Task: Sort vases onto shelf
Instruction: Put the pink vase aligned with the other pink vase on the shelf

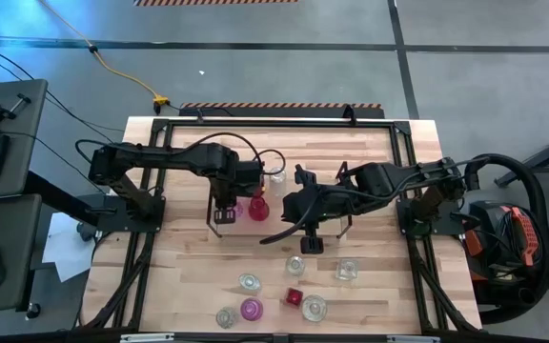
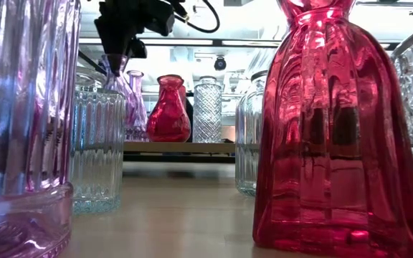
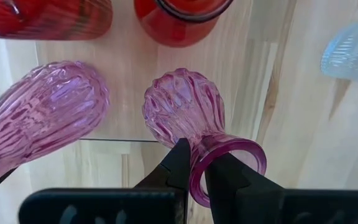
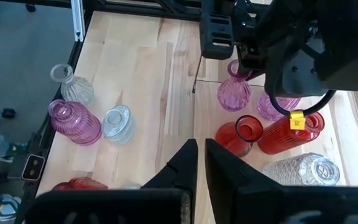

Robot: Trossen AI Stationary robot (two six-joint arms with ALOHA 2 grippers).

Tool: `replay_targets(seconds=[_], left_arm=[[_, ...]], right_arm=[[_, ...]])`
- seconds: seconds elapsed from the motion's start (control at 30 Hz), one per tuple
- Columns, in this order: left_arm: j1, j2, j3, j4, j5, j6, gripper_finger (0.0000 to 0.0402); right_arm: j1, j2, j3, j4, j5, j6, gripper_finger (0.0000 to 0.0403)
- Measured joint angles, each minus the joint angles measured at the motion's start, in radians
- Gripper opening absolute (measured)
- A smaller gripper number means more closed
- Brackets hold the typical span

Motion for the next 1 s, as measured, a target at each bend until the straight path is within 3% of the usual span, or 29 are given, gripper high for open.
replay_targets(seconds=[0.53,0.73,1.0], left_arm=[[0.019,0.003,0.000,0.011,0.017,-0.016,0.0019],[0.020,0.005,-0.071,0.046,0.015,-0.025,0.0019],[0.018,0.003,-0.073,0.054,0.010,-0.035,0.0019]], right_arm=[[0.004,0.000,0.000,-0.004,0.000,0.000,0.0016],[0.013,0.000,0.000,-0.004,0.000,-0.003,0.0016],[0.016,0.000,0.000,-0.005,0.000,-0.008,0.0016]])
